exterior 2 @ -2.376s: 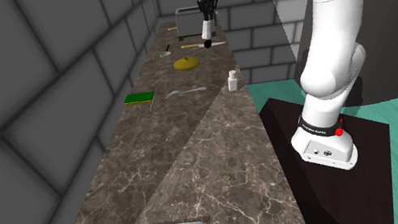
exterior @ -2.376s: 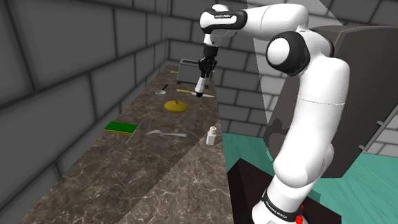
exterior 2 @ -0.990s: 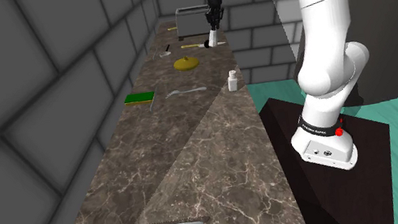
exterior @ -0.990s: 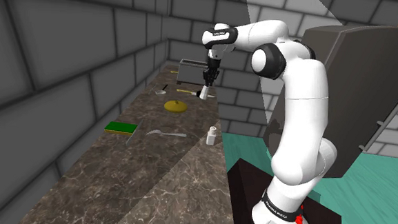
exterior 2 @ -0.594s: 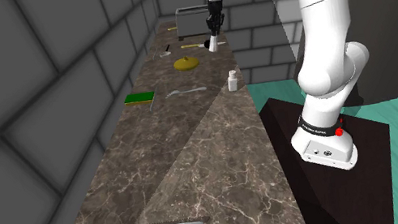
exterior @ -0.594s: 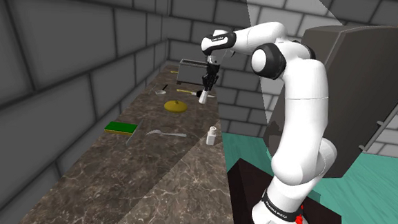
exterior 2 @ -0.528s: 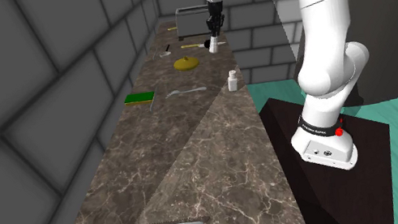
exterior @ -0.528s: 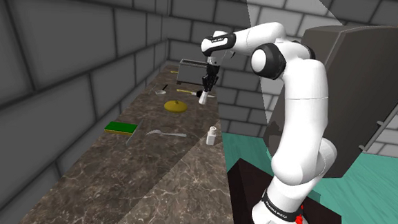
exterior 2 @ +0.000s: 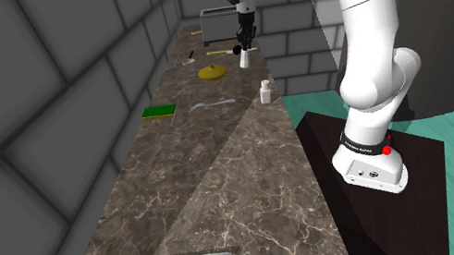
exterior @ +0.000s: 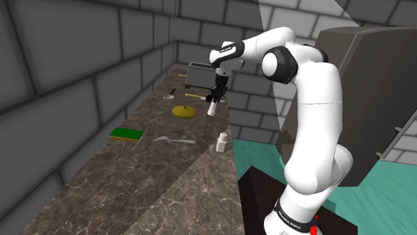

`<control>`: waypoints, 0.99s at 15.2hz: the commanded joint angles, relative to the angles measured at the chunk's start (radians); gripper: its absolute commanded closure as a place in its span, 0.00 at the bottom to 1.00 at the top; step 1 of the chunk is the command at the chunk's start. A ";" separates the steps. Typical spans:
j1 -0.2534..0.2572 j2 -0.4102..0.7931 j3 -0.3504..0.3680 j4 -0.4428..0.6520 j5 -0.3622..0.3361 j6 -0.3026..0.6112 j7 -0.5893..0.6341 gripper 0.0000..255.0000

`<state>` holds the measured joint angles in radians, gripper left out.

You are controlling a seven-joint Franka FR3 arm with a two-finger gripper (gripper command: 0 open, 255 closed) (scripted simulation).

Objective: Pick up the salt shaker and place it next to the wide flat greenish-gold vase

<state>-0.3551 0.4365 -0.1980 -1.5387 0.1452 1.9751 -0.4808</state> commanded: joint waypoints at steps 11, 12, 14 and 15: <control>-0.001 0.018 0.002 -0.019 0.005 0.038 -0.004 0.00; -0.001 0.018 0.002 -0.019 0.005 0.038 -0.004 0.00; -0.001 0.018 0.002 -0.019 0.005 0.038 -0.004 0.00; -0.001 0.018 0.002 -0.019 0.005 0.038 -0.004 0.00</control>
<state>-0.3560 0.4549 -0.1958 -1.5578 0.1502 2.0127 -0.4852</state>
